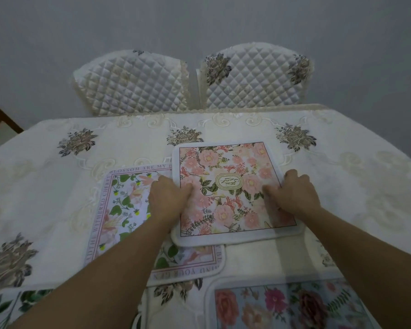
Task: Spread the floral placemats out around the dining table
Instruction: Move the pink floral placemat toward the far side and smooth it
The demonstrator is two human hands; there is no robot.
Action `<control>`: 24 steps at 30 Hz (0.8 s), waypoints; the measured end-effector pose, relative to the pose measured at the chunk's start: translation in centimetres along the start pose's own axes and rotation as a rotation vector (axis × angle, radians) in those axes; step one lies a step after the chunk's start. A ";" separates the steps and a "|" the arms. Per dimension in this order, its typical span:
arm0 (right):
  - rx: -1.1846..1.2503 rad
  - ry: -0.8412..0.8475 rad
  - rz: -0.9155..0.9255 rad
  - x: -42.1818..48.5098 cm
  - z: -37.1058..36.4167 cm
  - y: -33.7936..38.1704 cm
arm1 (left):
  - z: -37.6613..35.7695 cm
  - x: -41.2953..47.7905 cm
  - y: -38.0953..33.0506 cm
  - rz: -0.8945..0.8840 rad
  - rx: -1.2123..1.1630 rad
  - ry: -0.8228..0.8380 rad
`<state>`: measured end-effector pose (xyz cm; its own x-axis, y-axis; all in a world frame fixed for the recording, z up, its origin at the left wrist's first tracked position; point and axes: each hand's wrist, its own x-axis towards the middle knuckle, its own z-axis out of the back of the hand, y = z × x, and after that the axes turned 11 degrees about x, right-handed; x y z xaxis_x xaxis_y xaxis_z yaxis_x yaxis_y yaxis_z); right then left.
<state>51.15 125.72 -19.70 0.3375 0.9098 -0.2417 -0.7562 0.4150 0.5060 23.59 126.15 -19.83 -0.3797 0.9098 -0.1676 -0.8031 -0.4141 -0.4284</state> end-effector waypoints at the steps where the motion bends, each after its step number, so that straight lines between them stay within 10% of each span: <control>1: 0.045 0.008 -0.011 0.1 0.1 0.0 | -0.1 0.0 -0.2 -0.011 -0.007 0.009; 24: 0.546 -0.086 0.046 -10.3 12.8 -3.8 | 6.4 -13.5 -5.5 -0.183 -0.500 0.055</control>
<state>57.68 114.98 -8.55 0.3728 0.9153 -0.1526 -0.3784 0.3001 0.8756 30.17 115.96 -9.51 -0.2187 0.9716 -0.0908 -0.5320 -0.1967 -0.8236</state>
